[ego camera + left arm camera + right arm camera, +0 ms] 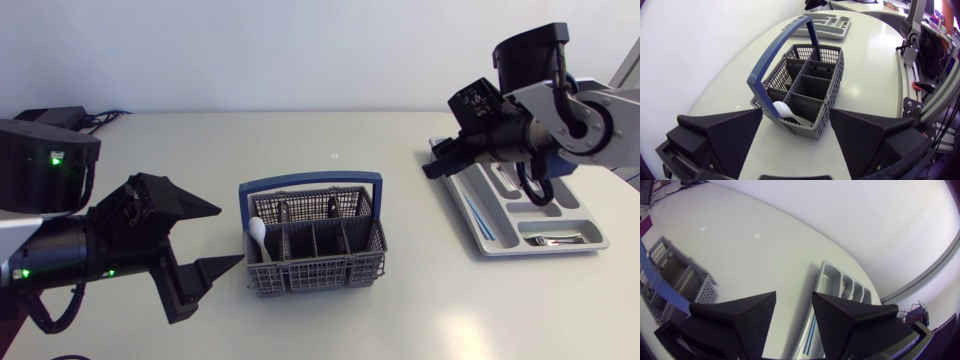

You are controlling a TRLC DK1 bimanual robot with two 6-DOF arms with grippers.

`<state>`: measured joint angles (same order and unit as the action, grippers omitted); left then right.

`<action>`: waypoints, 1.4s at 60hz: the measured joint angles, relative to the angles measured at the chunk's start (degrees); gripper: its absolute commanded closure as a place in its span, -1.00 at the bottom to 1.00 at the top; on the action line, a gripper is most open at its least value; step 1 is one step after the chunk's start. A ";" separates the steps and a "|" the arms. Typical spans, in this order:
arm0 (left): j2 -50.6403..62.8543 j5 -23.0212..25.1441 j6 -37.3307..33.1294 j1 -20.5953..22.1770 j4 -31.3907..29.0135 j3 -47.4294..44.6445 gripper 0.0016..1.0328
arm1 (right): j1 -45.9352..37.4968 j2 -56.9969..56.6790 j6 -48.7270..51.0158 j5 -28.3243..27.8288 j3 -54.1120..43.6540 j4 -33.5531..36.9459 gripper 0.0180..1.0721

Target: Sort the cutlery from the basket into the organizer compartments.

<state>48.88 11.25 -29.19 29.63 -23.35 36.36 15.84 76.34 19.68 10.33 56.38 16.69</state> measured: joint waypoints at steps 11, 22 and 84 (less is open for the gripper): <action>-0.04 0.02 -0.61 0.00 2.23 -2.12 -0.79 | 8.72 -10.03 -0.55 -0.79 -4.87 2.49 -0.06; 0.20 0.04 -1.07 -1.20 4.87 -3.80 -0.79 | 15.82 -17.38 -2.64 -2.25 -8.52 2.89 -0.06; 14.67 18.18 -8.39 -13.77 8.87 -1.01 -0.79 | 28.83 -13.77 -7.74 -10.36 -13.77 -6.99 -0.05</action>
<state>63.55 29.43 -37.58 15.86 -14.48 35.35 44.66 62.57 11.94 -0.03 42.61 9.69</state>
